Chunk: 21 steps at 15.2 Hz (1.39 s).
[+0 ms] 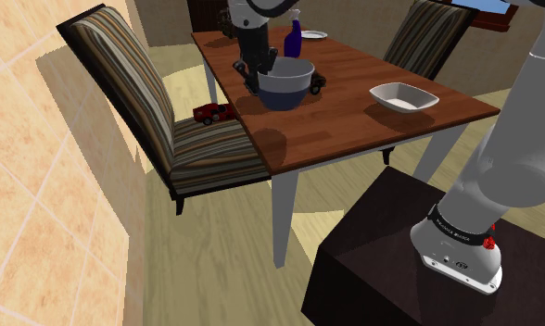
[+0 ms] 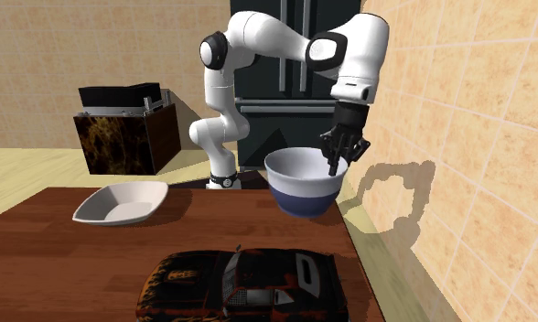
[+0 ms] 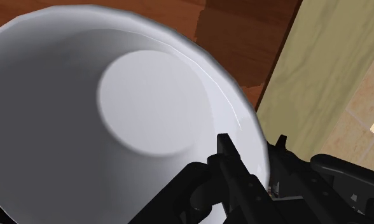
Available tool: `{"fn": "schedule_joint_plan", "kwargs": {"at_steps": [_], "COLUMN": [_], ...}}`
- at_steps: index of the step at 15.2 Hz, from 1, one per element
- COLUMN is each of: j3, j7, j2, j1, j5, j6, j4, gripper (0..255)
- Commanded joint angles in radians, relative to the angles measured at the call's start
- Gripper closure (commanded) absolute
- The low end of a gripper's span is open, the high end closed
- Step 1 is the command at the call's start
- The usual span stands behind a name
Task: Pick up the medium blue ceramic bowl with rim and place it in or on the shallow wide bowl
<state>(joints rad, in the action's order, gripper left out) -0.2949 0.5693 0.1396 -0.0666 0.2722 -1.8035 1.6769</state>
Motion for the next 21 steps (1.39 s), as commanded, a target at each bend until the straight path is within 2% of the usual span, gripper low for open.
{"fn": "schedule_joint_plan", "kwargs": {"at_steps": [1, 8, 14, 21], "j3": [-0.001, -0.003, 0.052, 0.143], "j7": [-0.006, -0.023, -0.142, -0.293], "j2": [-0.003, 0.001, -0.201, -0.397], "j1": [-0.001, -0.005, 0.067, 0.123], "j5": [-0.002, -0.004, -0.060, -0.090], "j6": [0.027, 0.112, 0.042, -0.002], "j4": [-0.025, -0.116, 0.121, 0.324], "gripper": [255, 255, 255, 255]}}
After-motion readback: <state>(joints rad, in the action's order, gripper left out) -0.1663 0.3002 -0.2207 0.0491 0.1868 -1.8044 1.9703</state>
